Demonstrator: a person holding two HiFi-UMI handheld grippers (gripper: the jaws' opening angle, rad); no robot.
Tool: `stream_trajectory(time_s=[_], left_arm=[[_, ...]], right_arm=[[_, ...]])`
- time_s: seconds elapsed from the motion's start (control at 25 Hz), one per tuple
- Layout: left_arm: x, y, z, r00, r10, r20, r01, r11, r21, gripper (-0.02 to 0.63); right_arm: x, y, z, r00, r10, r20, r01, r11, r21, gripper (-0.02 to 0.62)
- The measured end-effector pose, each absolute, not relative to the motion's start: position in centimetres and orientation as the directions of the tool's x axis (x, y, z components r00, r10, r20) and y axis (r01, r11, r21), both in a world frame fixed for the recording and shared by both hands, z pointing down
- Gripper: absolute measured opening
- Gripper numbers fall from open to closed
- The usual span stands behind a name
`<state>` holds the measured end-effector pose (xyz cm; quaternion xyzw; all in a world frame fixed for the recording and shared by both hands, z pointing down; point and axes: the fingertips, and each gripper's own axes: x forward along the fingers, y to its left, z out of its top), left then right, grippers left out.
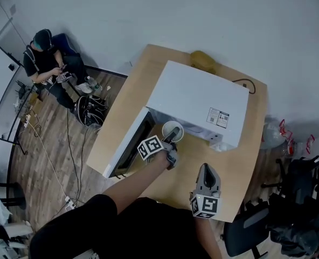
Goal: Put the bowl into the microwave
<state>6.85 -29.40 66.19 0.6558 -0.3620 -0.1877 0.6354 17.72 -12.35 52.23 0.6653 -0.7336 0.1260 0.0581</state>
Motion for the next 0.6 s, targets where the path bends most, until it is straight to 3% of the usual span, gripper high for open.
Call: stream_trajectory(time_s=[0.32,0.6], left_arm=[[8.4,-32.5,69.9,0.640,-0.716,0.281,-0.248,0.154,0.957,0.202],[10.9,-34.1,70.8,0.672,-0.681,0.291,-0.285,0.126,0.950,0.202]], right_arm=[[21.5,-13.9,52.9,-0.057,-0.961,0.271,-0.987,0.014,-0.159,0.060],[23.9,-14.1,51.9,-0.023,-0.964,0.264,-0.980,-0.031,-0.196,0.060]])
